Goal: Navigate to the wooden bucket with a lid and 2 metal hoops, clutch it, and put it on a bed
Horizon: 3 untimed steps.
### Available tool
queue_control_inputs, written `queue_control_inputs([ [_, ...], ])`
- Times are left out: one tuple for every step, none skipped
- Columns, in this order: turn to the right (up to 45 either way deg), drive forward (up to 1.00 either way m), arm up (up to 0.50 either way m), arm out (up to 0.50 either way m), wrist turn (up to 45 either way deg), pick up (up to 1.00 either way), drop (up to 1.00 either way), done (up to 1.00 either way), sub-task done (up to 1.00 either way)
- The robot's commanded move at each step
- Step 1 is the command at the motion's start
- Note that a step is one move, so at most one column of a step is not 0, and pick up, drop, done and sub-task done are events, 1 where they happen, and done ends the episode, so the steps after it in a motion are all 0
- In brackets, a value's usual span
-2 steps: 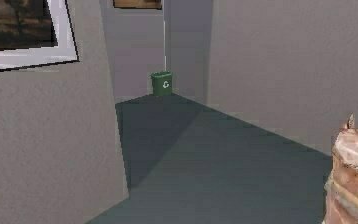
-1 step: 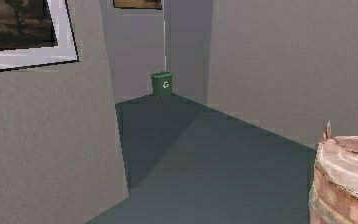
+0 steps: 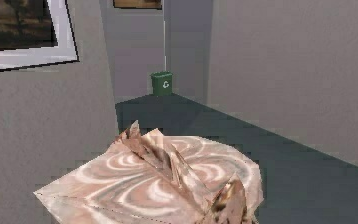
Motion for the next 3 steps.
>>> queue_control_inputs([
  [-45.0, 0.0, 0.0, 0.0, 0.0, 0.0, 0.0, 0.0, 0.0],
  [-45.0, 0.0, 0.0, 0.0, 0.0, 0.0, 0.0, 0.0, 0.0],
  [-3.0, 0.0, 0.0, 0.0, 0.0, 0.0, 0.0, 0.0, 0.0],
])
